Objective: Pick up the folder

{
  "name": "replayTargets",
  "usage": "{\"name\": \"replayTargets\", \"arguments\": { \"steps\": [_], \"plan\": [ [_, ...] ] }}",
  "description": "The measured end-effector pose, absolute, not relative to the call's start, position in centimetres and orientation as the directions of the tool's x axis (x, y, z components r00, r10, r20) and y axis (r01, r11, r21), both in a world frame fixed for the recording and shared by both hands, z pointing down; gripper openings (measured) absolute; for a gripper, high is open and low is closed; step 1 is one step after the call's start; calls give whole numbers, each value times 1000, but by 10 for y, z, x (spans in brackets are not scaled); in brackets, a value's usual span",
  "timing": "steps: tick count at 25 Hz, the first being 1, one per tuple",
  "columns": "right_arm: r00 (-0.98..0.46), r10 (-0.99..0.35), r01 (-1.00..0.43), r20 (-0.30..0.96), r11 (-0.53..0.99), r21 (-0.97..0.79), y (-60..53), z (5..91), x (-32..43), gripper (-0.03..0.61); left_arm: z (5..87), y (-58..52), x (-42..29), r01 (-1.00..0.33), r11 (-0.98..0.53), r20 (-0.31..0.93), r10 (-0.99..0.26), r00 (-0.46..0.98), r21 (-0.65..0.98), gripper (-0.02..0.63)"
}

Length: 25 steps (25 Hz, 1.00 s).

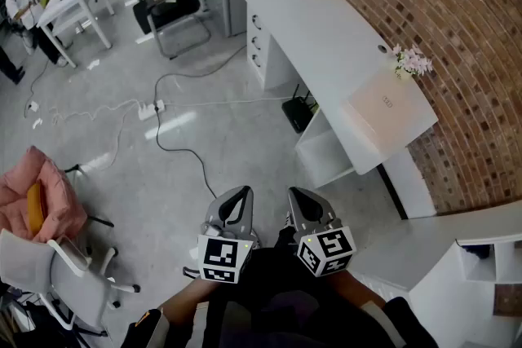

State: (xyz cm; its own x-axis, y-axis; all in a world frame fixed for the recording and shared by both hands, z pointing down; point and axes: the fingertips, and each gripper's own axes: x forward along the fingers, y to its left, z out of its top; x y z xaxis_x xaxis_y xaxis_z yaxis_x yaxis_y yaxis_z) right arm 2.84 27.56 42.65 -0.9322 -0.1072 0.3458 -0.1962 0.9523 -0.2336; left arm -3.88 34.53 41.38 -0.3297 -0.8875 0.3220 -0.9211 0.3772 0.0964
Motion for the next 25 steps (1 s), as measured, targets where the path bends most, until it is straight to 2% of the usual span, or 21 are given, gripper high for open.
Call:
{"name": "replayTargets", "arguments": {
  "steps": [15,25],
  "plan": [
    [-935,-100,-188,340,953,-239,286,426,18,2,413,358,-50,-914,392,309,-886,-345,105,-3],
    [-926,-191,-287,325,917,-278,255,418,26,2,409,344,-49,-922,364,294,-903,-314,131,-3]
  ]
}}
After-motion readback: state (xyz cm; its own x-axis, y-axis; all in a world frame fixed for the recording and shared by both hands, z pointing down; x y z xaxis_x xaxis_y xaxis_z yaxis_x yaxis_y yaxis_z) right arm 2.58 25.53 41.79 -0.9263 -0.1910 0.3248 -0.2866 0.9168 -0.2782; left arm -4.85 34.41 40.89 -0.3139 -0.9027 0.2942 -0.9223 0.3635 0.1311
